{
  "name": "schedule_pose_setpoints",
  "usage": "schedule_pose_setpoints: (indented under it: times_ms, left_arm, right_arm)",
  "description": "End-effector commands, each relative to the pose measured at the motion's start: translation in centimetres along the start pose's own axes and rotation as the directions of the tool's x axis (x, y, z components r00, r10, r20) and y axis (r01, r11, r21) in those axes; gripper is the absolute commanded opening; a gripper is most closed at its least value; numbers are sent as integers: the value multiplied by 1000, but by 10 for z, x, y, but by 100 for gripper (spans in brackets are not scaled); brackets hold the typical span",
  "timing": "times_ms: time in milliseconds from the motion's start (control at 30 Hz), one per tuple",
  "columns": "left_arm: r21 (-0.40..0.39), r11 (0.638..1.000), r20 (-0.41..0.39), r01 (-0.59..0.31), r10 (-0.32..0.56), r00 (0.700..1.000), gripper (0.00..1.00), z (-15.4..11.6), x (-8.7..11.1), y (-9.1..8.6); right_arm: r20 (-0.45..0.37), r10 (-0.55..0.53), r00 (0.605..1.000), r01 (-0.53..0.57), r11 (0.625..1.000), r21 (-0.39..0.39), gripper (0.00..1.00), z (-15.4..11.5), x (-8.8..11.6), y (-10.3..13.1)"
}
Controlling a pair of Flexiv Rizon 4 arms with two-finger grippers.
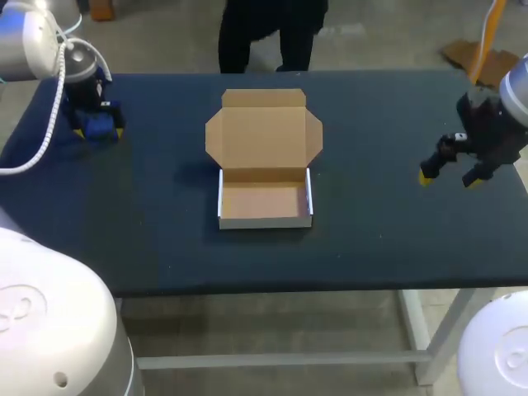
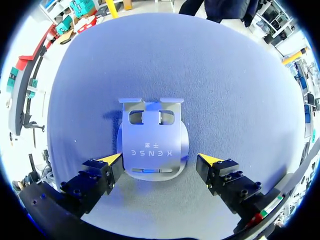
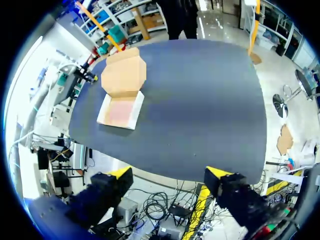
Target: Assemble the packaging by folding the flat box into shape, placing the metal phone stand inside, and closing the box properly
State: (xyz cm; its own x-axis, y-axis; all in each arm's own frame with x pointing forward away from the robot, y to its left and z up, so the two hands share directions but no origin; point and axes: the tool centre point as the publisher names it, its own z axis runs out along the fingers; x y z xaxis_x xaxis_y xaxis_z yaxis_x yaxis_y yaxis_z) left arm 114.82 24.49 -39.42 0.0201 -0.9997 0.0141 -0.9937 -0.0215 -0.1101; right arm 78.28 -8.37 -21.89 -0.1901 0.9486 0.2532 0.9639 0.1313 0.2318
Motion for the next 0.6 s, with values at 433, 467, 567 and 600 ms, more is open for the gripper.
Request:
schedule_pose_setpoints:
  times_ms: [433, 467, 567, 600]
  left_arm:
    - [-12, 1000, -1, 12, -12, 1000, 92, 3, -4, -16]
    - [-12, 1000, -1, 12, -12, 1000, 92, 4, -4, -17]
    - [-13, 1000, -1, 16, -16, 1000, 89, 5, -5, -18]
    - [-14, 1000, -1, 16, -16, 1000, 88, 5, -5, -18]
  right_arm:
    - [0, -1, 1000, 1, 1000, 4, 100, -3, 0, -1]
    - [0, -1, 1000, 1, 1000, 4, 100, -3, 0, -1]
    - [0, -1, 1000, 1, 1000, 4, 100, -3, 0, -1]
    - [0, -1, 1000, 1, 1000, 4, 100, -3, 0, -1]
